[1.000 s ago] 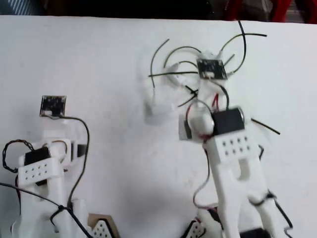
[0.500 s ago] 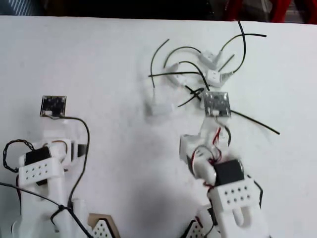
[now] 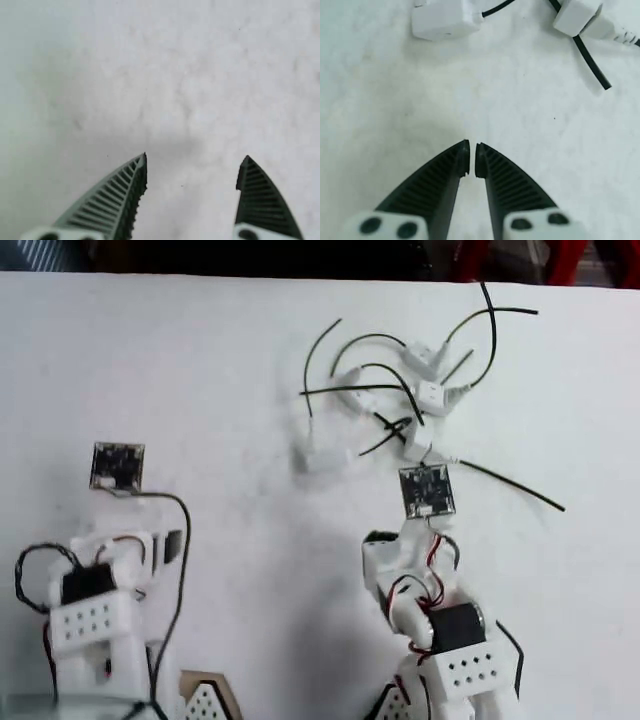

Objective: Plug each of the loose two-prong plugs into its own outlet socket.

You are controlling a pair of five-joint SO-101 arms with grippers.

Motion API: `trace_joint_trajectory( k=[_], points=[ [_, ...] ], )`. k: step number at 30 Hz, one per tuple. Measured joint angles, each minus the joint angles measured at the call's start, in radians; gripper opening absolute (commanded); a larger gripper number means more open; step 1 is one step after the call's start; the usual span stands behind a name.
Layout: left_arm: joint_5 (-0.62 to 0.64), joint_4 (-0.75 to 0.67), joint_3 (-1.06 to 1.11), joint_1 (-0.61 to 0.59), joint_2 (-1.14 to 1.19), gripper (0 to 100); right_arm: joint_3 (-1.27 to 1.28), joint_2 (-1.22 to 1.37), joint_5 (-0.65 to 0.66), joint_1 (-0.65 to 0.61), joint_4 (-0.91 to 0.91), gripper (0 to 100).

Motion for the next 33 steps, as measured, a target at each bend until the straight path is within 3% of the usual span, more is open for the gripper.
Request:
trace_joint_trajectory(
  k=[10,17,27,33],
  points=[
    [0.0,0.149,0.178,0.083,-0.491,29,0.137,-0.084,0.006,0.029,0.0,2.2],
    [0.0,0.178,0.299,0.149,-0.723,29,0.233,-0.219,0.009,0.051,0.0,2.4],
    [0.0,0.184,0.334,0.172,-0.755,29,0.235,-0.321,0.009,0.072,0.206,2.2],
    [0.0,0.304,0.334,0.178,-0.753,29,0.235,-0.333,0.009,0.072,0.256,2.1]
  ],
)
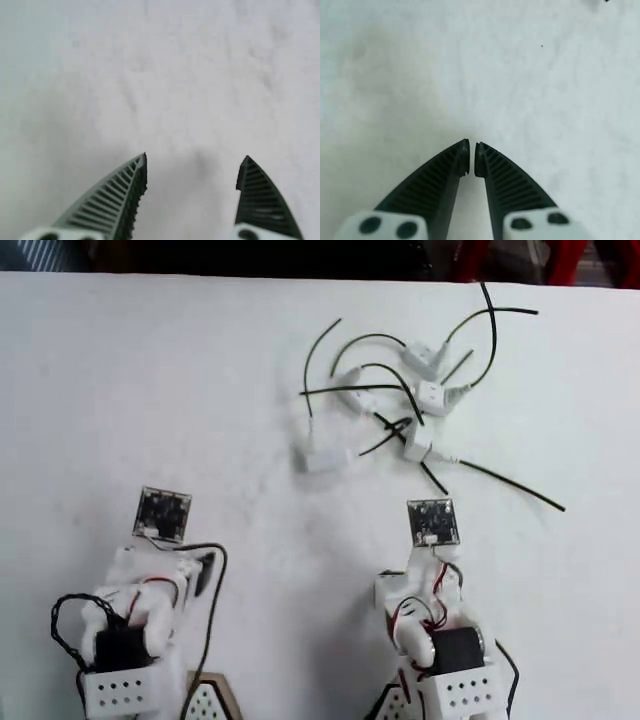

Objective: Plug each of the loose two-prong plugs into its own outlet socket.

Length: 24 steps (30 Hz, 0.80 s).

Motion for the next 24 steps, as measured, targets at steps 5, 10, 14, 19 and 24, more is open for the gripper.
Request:
trace_joint_trajectory(
  k=[5,10,14,19,24],
  points=[
    [0.0,0.092,0.0,0.0,0.0,29,0.0,0.0,0.0,0.0,0.0,2.1],
    [-0.002,0.101,0.0,0.0,0.0,29,0.0,0.0,0.0,0.0,0.0,2.1],
    [-0.002,0.101,0.0,0.0,0.0,29,0.0,0.0,0.0,0.0,0.0,2.1],
    [-0.002,0.101,0.0,0.0,0.0,29,0.0,0.0,0.0,0.0,0.0,2.1],
    [-0.002,0.101,0.0,0.0,0.0,29,0.0,0.0,0.0,0.0,0.0,2.1]
  ],
)
